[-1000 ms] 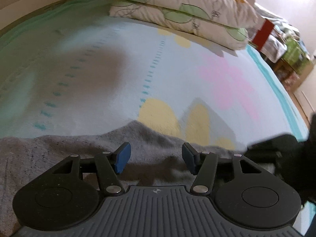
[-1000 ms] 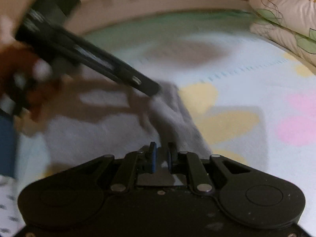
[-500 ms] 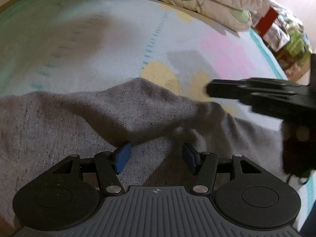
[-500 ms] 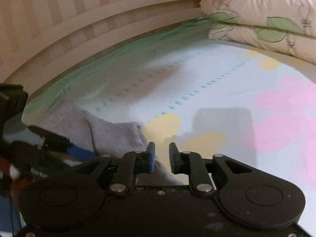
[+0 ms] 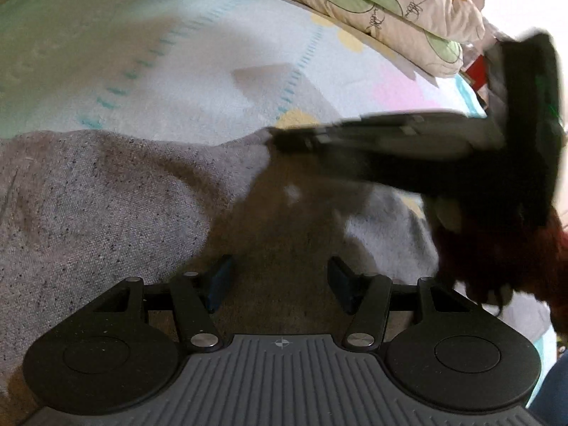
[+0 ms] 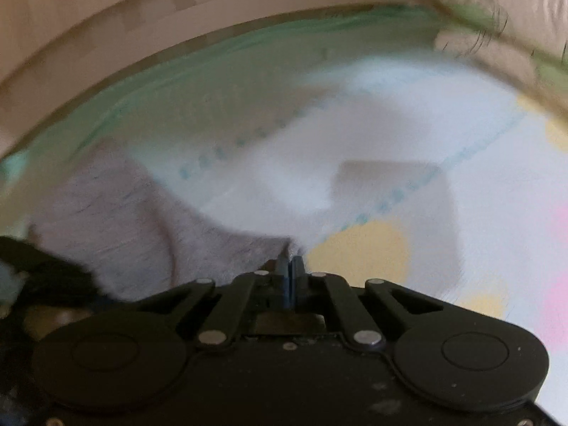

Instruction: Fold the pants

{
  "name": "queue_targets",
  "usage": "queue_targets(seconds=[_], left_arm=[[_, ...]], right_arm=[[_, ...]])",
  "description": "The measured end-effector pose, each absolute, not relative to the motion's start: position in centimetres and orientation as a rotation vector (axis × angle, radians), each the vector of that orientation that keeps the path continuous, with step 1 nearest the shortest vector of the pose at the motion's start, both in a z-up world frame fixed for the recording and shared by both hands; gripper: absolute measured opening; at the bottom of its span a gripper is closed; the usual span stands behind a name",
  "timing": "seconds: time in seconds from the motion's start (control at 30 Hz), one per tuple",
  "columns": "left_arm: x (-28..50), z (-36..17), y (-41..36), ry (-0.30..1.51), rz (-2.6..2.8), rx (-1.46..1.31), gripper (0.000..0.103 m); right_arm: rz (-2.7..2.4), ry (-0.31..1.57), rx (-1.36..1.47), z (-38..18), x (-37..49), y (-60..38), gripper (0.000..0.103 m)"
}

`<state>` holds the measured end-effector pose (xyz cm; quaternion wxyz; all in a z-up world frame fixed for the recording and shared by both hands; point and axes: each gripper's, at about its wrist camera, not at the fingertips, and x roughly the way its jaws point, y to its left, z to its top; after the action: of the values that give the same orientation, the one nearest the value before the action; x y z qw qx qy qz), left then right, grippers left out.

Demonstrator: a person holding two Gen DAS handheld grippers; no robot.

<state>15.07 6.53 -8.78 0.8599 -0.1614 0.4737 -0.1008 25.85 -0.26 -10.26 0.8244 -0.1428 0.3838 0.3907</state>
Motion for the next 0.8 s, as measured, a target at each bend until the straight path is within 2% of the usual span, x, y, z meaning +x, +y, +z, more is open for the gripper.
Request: queue_targets(seconds=[0.13,0.23,0.33,0.5,0.57,0.67,0.8], left_arm=[[14.4,-8.8,6.8,0.995,-0.208,-0.353,0.056],[13.8,-8.8,6.8,0.986,-0.205,-0.360,0.056],[13.2,-8.7,6.3,0.986,-0.206,-0.339,0.057],[12.2,-8.4,4.1,1.019,-0.284,-0.332,0.057],[11.4,-8.4,3.2,1.037,-0.317,-0.312,0.058],[11.0,-9.2,1.7,1.121,-0.342,-0.258,0.059],[10.9,-9.0,0.5,1.178,-0.330,-0.171,0.059]], right_arm=[[0.804,0.833,-0.314,-11.1,26.4,0.6,0.003],[0.756,0.814,-0.254,-9.9,25.6,-1.1,0.016],[0.733,0.836,-0.177,-8.2,24.2,-4.3,0.017],[0.699,1.024,-0.118,-8.0,19.9,-9.7,0.027],[0.672,1.113,-0.159,-8.9,17.6,-11.2,0.028],[0.617,1.245,-0.236,-10.7,15.0,-12.3,0.035],[0.616,1.314,-0.301,-11.1,12.8,-12.6,0.042]])
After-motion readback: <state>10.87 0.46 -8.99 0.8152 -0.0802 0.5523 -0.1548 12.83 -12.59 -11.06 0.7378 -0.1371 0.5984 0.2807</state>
